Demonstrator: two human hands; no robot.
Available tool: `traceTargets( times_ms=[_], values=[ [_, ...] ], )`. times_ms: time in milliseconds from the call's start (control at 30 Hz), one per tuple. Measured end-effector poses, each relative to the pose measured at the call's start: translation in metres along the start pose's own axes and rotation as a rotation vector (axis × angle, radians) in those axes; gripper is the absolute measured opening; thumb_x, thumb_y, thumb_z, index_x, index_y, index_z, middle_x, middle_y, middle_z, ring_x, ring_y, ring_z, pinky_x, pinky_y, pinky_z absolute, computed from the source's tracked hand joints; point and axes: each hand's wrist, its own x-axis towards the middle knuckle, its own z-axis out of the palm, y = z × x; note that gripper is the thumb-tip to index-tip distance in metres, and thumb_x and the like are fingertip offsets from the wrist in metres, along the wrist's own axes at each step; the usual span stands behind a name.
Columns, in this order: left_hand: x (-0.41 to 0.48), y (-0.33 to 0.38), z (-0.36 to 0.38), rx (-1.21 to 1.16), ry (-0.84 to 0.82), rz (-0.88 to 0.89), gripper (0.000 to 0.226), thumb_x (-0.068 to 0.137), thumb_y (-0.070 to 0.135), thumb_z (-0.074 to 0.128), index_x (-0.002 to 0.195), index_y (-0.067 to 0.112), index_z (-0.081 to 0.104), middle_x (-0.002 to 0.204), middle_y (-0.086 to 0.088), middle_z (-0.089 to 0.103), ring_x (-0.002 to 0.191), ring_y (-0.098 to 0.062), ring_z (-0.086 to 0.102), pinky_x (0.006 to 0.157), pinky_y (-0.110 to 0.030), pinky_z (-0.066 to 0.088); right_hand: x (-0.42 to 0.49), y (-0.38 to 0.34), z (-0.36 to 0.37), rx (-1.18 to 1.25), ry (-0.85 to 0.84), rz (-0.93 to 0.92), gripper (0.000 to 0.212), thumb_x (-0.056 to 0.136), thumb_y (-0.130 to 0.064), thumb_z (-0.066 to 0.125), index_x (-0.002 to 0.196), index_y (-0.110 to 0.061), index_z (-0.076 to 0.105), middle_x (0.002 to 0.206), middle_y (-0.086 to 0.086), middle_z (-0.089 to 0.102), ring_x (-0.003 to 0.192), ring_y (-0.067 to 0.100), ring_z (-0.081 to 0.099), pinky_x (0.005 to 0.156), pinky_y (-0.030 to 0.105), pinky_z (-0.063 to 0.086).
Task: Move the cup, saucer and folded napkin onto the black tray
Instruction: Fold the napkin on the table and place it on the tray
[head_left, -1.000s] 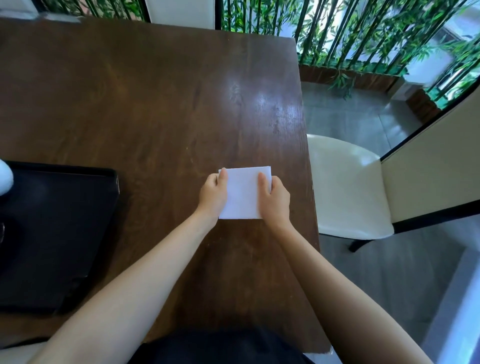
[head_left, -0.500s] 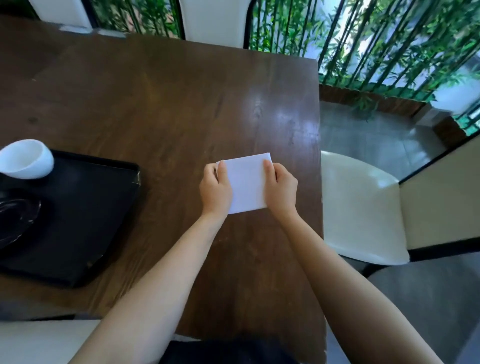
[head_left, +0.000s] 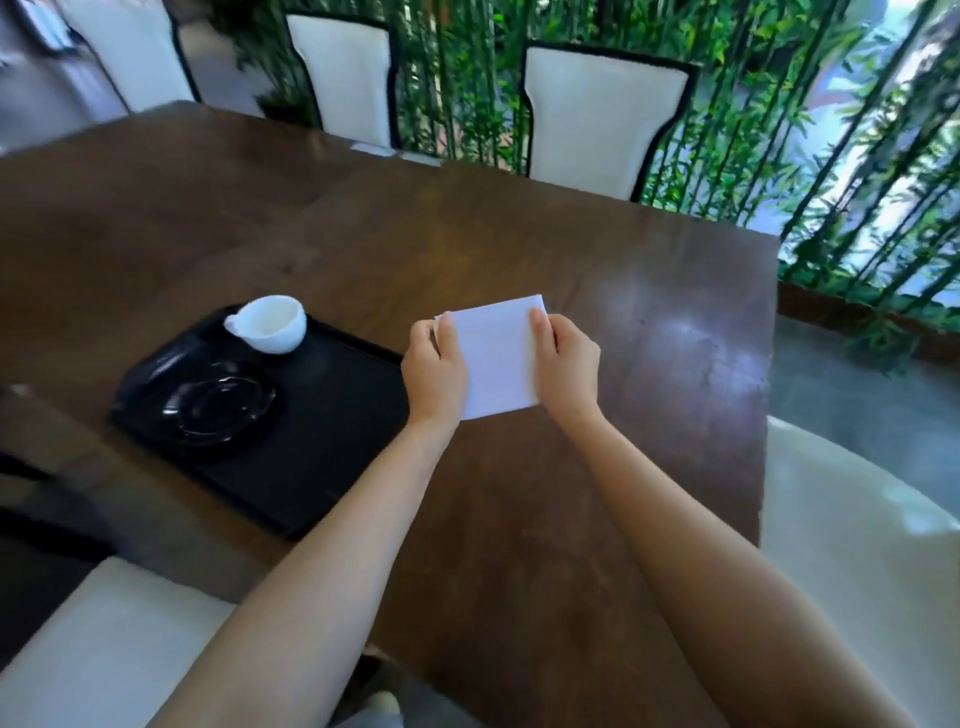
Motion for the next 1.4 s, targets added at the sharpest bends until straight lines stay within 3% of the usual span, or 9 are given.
traceTargets(
  times_ms=[267,400,567,733,867,933,1067,1267,1400],
  values=[
    [0.039,-0.037,-0.091,0.069,0.184,-0.079,0.026,0.098,0.038,0.035,0.089,0.017,0.047,0.073,0.014,0.048,0.066,-0.001,0.046,0.054,-0.017,0.03,-0.014,-0.032,0.102,0.009,-0.202,-0.04,0.046,0.095,-0.035,0.042,0.076,0.006,0.051,0.065,0.005,0.048,0.06,0.012,0.038,0.054,0.029,0.028],
    [0.06,-0.057,-0.128,0.041,0.208,-0.128,0.024,0.097,0.038,0.035,0.09,0.018,0.046,0.074,0.013,0.046,0.068,-0.001,0.045,0.058,-0.021,0.033,-0.017,-0.045,0.149,-0.022,-0.275,-0.052,0.044,0.096,-0.035,0.042,0.069,-0.001,0.049,0.059,0.0,0.043,0.054,0.009,0.034,0.048,0.02,0.027],
    [0.086,-0.082,-0.161,-0.105,0.152,-0.245,0.031,0.093,0.044,0.04,0.088,0.015,0.047,0.075,0.005,0.049,0.066,-0.01,0.047,0.056,-0.027,0.037,-0.009,-0.053,0.193,-0.073,-0.4,0.069,0.041,0.093,-0.037,0.043,0.061,-0.013,0.035,0.057,-0.003,0.032,0.056,0.013,0.027,0.051,0.026,0.023],
    [0.103,-0.105,-0.182,-0.187,-0.021,-0.344,0.029,0.092,0.047,0.042,0.096,0.019,0.05,0.09,-0.001,0.06,0.076,-0.014,0.058,0.056,-0.028,0.049,0.0,-0.044,0.216,-0.054,-0.511,0.24,0.041,0.091,-0.041,0.045,0.071,-0.006,0.047,0.074,0.007,0.038,0.068,0.019,0.035,0.063,0.03,0.028],
    [0.109,-0.117,-0.188,-0.286,-0.184,-0.537,0.026,0.095,0.036,0.047,0.113,0.017,0.048,0.109,-0.007,0.06,0.095,-0.021,0.062,0.067,-0.041,0.06,0.011,-0.034,0.223,-0.213,-0.555,0.245,0.041,0.093,-0.036,0.043,0.073,-0.001,0.048,0.073,0.006,0.039,0.067,0.018,0.037,0.055,0.028,0.028],
    [0.111,-0.121,-0.191,-0.362,-0.228,-0.623,0.028,0.094,0.026,0.051,0.119,0.012,0.047,0.111,-0.009,0.059,0.096,-0.025,0.063,0.062,-0.04,0.061,0.018,-0.026,0.224,-0.301,-0.575,0.259,0.042,0.091,-0.031,0.044,0.093,0.01,0.055,0.079,0.007,0.045,0.07,0.018,0.041,0.054,0.027,0.033],
    [0.106,-0.13,-0.189,-0.489,-0.288,-0.731,0.035,0.089,0.002,0.056,0.121,0.007,0.043,0.108,-0.012,0.062,0.086,-0.022,0.066,0.058,-0.036,0.061,0.026,-0.015,0.226,-0.448,-0.686,0.264,0.029,0.089,-0.027,0.046,0.098,-0.007,0.064,0.087,0.003,0.059,0.08,0.021,0.056,0.069,0.03,0.046],
    [0.101,-0.153,-0.169,-0.432,-0.199,-0.813,0.05,0.085,-0.01,0.055,0.129,0.005,0.037,0.126,-0.017,0.055,0.104,-0.03,0.062,0.072,-0.04,0.056,0.028,0.013,0.241,-0.559,-0.86,0.169,0.028,0.089,-0.015,0.05,0.114,-0.013,0.063,0.107,0.005,0.066,0.098,0.023,0.06,0.083,0.037,0.047],
    [0.099,-0.166,-0.156,-0.378,-0.151,-0.856,0.045,0.084,-0.014,0.052,0.125,0.002,0.043,0.124,-0.017,0.057,0.105,-0.03,0.062,0.075,-0.038,0.056,0.031,0.029,0.251,-0.612,-0.894,0.067,0.028,0.088,-0.009,0.051,0.112,-0.01,0.064,0.1,0.001,0.062,0.089,0.017,0.054,0.072,0.028,0.04]
  ],
)
